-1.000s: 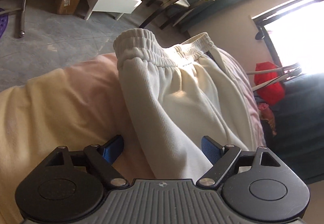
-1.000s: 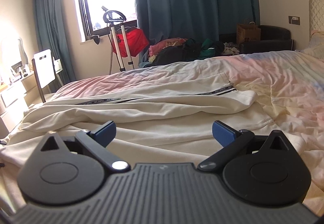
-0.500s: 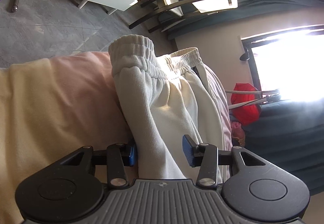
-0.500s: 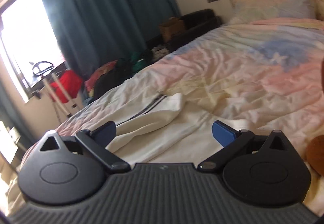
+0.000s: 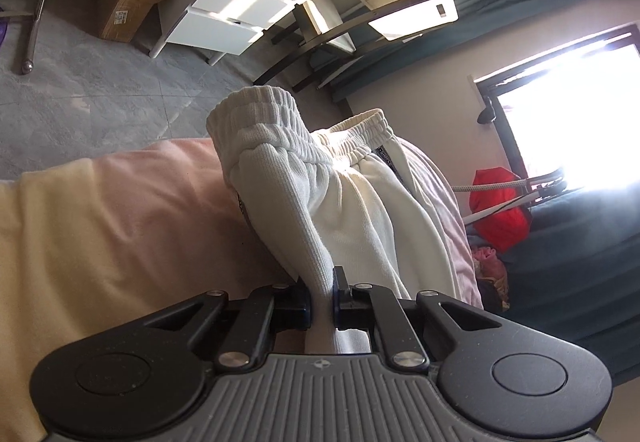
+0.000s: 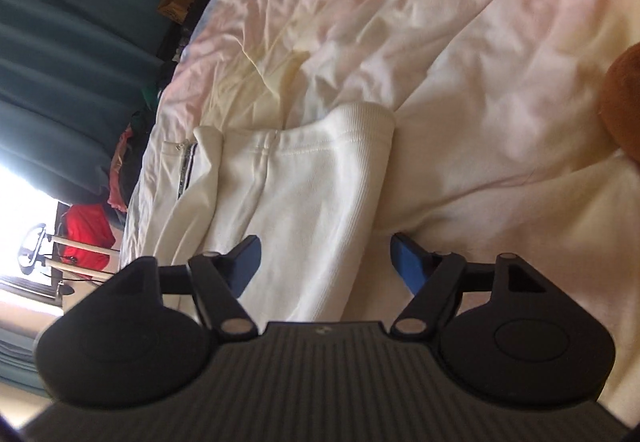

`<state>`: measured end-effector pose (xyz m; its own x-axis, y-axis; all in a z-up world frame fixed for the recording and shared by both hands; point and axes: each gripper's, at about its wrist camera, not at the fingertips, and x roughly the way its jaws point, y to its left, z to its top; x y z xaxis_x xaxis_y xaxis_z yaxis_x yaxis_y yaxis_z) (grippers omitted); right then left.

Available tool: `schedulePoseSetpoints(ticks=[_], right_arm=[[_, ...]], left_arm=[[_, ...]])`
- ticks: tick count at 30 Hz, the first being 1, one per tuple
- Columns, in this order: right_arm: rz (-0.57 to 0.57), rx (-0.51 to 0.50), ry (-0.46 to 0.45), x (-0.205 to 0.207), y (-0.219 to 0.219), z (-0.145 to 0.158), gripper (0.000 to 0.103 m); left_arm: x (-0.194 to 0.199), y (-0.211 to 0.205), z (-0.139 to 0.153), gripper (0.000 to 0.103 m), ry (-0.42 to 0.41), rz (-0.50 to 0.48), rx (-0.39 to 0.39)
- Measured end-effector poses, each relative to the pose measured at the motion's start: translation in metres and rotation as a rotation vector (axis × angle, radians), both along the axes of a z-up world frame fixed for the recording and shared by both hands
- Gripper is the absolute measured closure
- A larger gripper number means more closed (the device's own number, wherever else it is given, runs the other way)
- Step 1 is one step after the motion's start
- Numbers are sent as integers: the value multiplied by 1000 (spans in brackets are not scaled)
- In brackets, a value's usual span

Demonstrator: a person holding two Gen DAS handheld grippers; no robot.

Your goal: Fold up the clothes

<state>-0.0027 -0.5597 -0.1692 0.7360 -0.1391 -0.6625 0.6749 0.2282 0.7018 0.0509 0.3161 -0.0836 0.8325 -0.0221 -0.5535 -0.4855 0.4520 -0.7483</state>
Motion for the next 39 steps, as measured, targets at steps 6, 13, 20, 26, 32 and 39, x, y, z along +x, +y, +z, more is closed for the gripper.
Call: schedulePoseSetpoints(ticks=[6, 13, 20, 26, 32, 39], right_arm=[[-19, -45, -23, 16, -7, 4, 97], [-80, -185, -106, 11, -6, 56, 97], [23, -330, -168, 102, -8, 129, 97], [133, -429, -71, 251, -19, 147, 97], [164, -488, 85, 367, -21, 90, 97], [198, -511, 183, 413, -17, 29, 95]], left_arm=[[-9, -11, 27, 94, -145, 14, 100], [-15, -15, 64, 95, -196, 48, 116], [67, -39, 127, 95, -185, 38, 291], [200, -51, 127, 94, -71, 62, 404], [326, -74, 79, 94, 107, 85, 442], [393, -94, 35, 92, 289, 58, 546]])
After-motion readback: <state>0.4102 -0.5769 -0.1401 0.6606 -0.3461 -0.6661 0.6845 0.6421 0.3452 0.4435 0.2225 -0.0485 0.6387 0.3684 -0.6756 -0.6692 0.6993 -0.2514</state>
